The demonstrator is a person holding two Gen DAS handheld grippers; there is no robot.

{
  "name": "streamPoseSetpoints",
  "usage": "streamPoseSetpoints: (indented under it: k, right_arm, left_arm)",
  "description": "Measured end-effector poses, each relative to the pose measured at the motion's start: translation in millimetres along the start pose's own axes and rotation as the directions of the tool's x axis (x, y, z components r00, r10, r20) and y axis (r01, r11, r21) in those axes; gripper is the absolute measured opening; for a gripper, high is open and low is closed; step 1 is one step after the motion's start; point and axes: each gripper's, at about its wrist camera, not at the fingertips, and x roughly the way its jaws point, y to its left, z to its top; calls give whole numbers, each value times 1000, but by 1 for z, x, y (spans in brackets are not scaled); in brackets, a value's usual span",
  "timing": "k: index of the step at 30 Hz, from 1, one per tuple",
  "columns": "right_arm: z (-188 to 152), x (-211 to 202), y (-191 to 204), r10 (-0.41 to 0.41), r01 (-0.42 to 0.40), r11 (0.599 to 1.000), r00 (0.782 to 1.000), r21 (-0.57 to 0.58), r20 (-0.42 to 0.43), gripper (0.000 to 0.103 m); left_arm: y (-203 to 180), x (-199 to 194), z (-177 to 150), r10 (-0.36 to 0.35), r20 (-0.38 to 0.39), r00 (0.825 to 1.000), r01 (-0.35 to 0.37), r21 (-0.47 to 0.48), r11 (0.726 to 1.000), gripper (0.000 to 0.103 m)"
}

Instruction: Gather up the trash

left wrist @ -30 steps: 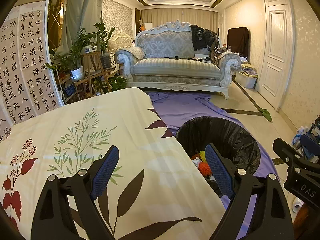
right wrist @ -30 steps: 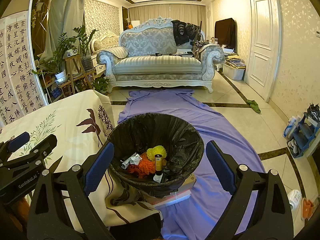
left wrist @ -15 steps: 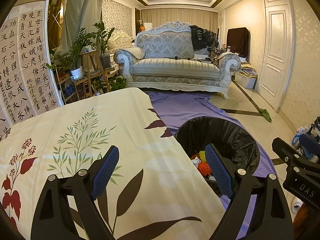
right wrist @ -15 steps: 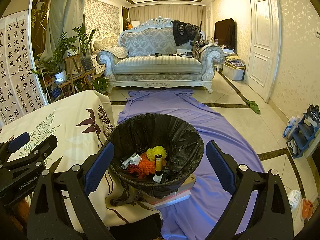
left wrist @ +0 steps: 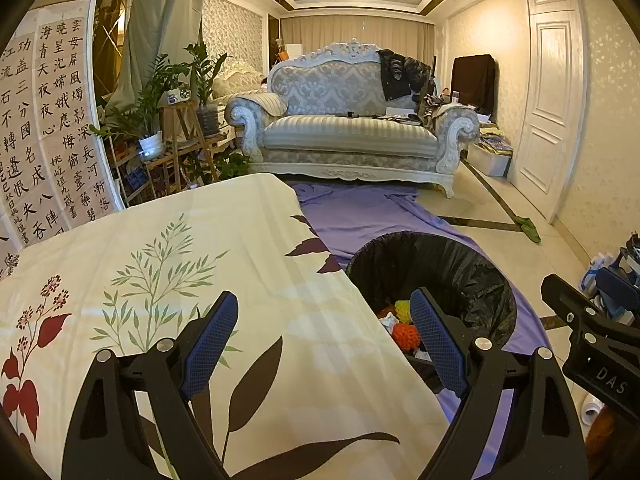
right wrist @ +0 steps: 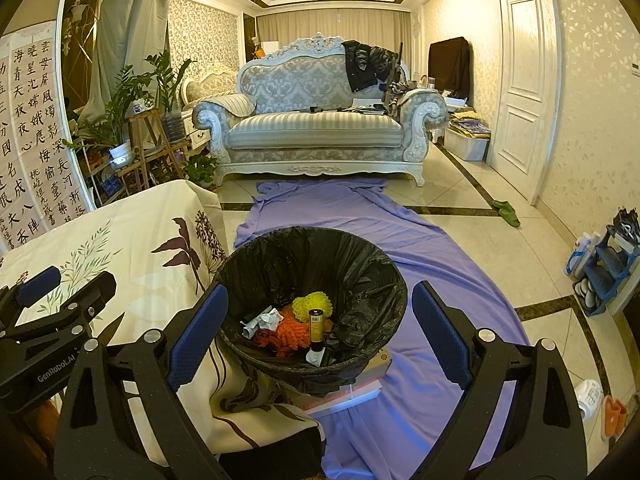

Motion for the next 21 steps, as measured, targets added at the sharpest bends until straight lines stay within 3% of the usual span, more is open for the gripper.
streamPoseSetpoints:
  k: [21]
  right_arm:
    - [-1,0,0,0,0,1000,1000,-1,-1,91]
  left_arm:
    - [2,1,-2,-3,3,1000,3,-5,1000,85]
